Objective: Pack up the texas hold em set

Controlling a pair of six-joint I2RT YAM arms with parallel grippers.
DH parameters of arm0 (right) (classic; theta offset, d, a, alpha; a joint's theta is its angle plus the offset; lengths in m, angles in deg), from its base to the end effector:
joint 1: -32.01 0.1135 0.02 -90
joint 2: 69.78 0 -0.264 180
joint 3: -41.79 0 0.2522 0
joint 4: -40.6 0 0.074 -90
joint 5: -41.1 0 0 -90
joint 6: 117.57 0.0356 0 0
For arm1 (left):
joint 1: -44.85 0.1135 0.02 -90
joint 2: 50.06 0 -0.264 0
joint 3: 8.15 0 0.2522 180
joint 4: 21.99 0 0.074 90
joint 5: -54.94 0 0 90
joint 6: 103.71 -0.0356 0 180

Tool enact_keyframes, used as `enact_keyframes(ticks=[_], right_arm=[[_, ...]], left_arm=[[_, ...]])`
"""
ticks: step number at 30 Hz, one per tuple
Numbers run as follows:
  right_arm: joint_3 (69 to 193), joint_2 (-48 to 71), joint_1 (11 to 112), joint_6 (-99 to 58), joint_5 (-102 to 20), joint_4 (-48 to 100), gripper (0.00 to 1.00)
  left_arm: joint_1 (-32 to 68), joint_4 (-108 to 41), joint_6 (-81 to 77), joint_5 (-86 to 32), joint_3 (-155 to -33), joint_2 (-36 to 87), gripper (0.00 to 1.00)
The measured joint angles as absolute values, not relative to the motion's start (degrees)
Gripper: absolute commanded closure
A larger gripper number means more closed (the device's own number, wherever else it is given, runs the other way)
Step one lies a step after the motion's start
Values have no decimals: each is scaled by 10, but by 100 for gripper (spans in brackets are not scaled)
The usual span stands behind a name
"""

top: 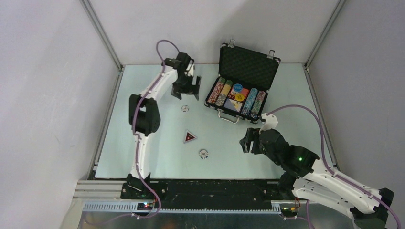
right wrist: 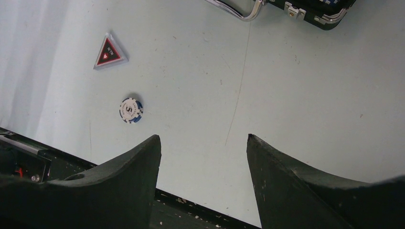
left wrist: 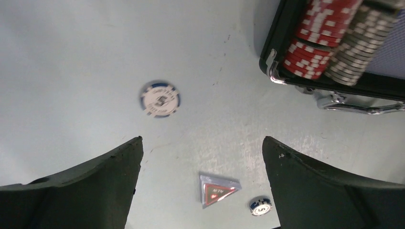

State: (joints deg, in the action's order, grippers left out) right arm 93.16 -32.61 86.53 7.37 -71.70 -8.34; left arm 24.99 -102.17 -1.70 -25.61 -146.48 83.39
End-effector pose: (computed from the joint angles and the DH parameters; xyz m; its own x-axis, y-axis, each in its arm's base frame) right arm 0.0936 0.1075 0.2740 -0.5952 0.0746 -0.8001 -0.2744 0.9170 0.2896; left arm 0.4500 -0.1687 0.2211 -0.9677 0.1313 -0.2152 0.1768 0.9620 -0.2081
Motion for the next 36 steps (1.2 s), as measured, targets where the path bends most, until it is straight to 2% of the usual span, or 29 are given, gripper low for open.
enact_keyframes(ticks=[7, 20, 27, 36], right_arm=[[932, -319, 866, 76, -715, -80, 30], [927, -328, 867, 79, -715, -81, 30], [926, -327, 867, 79, -715, -81, 30], [926, -327, 866, 78, -715, -81, 30]], left_arm=[[264, -936, -1, -327, -1363, 708, 2], [250, -856, 24, -396, -1263, 761, 1], [234, -804, 44, -426, -1220, 761, 13], [229, -764, 60, -440, -1210, 764, 22]])
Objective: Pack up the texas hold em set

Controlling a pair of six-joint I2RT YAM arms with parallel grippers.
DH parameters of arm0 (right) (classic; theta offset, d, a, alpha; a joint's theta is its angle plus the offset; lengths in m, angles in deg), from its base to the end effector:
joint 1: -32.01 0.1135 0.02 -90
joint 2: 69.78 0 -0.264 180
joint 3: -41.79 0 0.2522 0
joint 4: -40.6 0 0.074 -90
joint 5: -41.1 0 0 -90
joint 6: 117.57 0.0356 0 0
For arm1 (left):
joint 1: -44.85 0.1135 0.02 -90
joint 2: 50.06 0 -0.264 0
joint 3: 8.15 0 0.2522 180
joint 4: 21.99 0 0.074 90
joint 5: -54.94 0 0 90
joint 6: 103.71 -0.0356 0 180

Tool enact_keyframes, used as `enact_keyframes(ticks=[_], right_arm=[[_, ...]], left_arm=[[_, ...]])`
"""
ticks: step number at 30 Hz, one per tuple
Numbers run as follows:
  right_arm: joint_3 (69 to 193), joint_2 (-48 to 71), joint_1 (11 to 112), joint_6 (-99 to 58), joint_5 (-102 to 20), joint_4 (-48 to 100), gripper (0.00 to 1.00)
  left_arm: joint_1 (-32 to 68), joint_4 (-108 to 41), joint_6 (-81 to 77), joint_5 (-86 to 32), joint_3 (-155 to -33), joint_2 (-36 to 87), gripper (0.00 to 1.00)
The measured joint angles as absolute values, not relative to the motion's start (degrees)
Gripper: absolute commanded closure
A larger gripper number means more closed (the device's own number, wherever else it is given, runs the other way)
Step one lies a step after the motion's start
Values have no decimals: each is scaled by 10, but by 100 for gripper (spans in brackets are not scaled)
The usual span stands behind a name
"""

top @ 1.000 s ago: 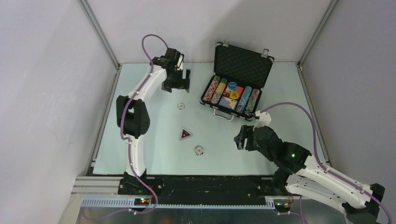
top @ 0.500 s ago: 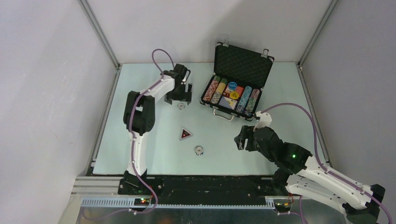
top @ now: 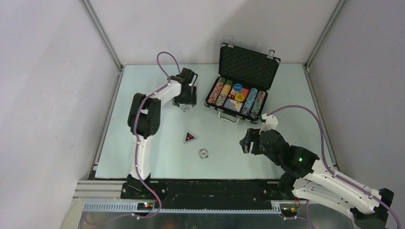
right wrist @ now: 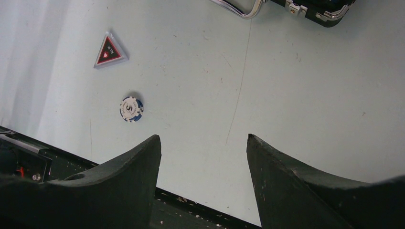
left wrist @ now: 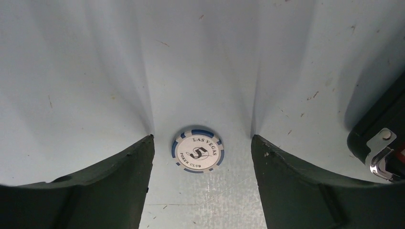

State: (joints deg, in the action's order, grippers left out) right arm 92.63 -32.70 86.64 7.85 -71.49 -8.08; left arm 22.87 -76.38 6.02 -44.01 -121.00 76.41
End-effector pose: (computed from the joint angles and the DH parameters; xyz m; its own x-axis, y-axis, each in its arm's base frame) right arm 0.0933 0.1079 0.2715 -0.6007 0.0782 -0.7956 -0.2729 0.9154 0.2960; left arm 0.4313 -0.1681 0.1652 -0.9160 0.0101 -0.4012 0.0069 0.9999 0.0094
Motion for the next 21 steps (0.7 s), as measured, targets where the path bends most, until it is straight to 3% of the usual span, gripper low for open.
enact_keyframes(ticks=[7, 21], right_arm=[[926, -327, 866, 78, -715, -81, 30], [926, -328, 866, 78, -714, -81, 30]], left_arm=[[229, -748, 73, -443, -1202, 764, 32], [226, -689, 87, -463, -1132, 726, 31]])
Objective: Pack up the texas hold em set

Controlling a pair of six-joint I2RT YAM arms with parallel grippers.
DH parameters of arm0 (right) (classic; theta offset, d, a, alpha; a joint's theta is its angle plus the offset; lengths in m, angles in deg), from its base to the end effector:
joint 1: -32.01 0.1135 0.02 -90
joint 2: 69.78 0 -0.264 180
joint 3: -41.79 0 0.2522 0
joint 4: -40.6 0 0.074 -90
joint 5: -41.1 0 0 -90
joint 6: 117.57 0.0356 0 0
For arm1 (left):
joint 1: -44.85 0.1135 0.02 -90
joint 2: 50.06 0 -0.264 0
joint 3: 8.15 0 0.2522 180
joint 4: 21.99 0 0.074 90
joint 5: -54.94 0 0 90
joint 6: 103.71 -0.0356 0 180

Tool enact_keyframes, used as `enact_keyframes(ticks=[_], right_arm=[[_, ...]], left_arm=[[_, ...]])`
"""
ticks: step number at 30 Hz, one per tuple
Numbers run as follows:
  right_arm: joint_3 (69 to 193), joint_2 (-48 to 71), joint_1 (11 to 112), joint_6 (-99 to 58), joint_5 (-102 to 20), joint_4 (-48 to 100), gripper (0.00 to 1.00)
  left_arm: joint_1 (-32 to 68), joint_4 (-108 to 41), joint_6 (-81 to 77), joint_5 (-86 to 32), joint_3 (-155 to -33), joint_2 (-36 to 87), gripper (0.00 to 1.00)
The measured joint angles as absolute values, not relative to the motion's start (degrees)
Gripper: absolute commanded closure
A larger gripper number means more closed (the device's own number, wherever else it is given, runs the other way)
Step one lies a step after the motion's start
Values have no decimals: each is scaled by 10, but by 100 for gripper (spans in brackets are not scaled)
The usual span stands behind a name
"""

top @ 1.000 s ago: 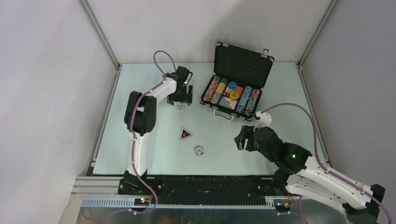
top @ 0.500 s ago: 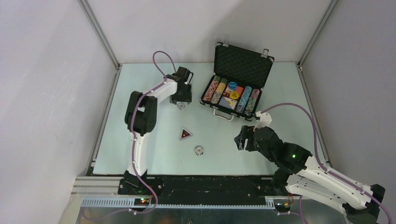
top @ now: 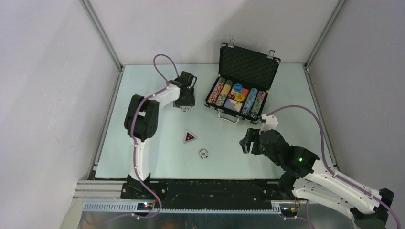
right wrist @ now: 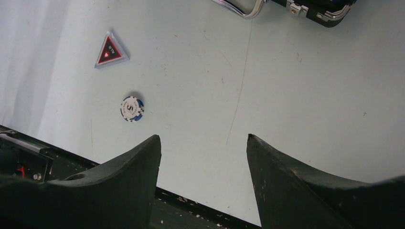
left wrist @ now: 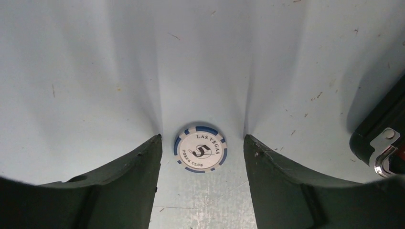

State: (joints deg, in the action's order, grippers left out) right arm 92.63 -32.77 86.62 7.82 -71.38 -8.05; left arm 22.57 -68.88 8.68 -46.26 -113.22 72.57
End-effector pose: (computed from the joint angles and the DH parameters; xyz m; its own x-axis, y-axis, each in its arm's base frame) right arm 0.0932 0.1077 0.2717 -0.6006 0.0786 -0.7957 -0.2744 0.9145 0.2975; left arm 0.4188 -0.1641 0.1615 -0.8841 -0.0416 -0.4655 -0.0458 0.9989 -0.0023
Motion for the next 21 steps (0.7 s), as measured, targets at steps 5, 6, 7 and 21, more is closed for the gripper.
enact_keyframes(ticks=[5, 6, 7, 21], right_arm=[[926, -328, 866, 78, -712, -81, 30], [926, -328, 866, 78, -711, -81, 30], [926, -328, 866, 78, -710, -81, 30], [926, -327, 866, 79, -709, -81, 30]], left_arm=[[226, -679, 88, -464, -1119, 719, 32], [226, -677, 88, -464, -1117, 718, 33], [226, -675, 88, -464, -1116, 717, 34], [225, -667, 88, -465, -1104, 711, 32]])
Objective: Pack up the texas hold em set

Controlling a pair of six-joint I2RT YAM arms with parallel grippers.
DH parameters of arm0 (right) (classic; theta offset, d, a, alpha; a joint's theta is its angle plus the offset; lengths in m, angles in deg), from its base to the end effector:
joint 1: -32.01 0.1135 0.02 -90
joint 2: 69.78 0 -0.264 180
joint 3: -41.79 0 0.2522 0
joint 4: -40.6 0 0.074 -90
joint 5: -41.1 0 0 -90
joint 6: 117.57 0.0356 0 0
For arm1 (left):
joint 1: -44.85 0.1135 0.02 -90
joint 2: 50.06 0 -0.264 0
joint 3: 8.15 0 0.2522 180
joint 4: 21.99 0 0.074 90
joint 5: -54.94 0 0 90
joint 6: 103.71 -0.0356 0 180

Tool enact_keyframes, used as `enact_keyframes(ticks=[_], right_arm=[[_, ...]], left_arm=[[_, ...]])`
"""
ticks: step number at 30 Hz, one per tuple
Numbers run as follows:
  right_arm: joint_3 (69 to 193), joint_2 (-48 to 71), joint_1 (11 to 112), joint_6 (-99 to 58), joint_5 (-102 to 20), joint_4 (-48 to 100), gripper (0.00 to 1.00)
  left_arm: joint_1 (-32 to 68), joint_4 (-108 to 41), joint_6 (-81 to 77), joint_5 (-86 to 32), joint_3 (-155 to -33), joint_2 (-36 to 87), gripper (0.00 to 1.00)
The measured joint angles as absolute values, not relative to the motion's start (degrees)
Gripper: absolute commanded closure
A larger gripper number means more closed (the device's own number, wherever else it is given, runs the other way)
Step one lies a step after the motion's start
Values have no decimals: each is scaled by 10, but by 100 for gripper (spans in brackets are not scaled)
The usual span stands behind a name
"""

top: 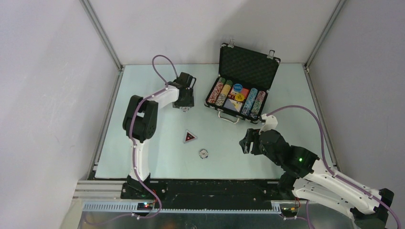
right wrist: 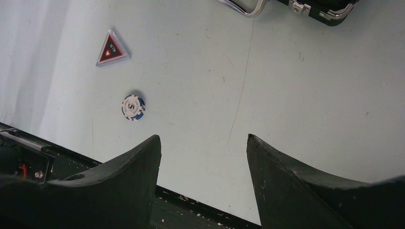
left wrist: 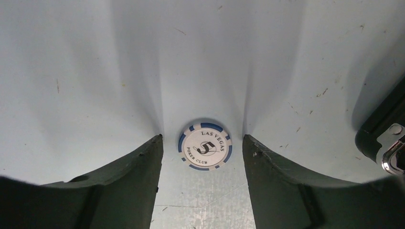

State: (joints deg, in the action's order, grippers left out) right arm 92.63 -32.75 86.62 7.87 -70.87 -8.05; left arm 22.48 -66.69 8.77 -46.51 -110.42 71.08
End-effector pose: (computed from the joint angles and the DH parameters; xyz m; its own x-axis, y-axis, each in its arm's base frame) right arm 0.0931 0.1080 0.2716 -0.6048 0.0771 -0.7926 -0.2792 0.9116 0.3018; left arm 0.4129 -0.1623 0.1604 -0.8765 -0.0445 -0.4793 -0.0475 0.9989 -0.0059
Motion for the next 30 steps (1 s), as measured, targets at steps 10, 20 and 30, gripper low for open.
enact_keyframes(ticks=[10, 20, 30], right_arm=[[926, -326, 866, 80, -709, -81, 30], [926, -325, 866, 80, -709, -81, 30], [926, -325, 866, 80, -709, -80, 30]], left_arm=[[223, -659, 88, -465, -1087, 700, 36], [220, -658, 88, -465, -1084, 699, 43], [216, -658, 88, -464, -1070, 689, 51]])
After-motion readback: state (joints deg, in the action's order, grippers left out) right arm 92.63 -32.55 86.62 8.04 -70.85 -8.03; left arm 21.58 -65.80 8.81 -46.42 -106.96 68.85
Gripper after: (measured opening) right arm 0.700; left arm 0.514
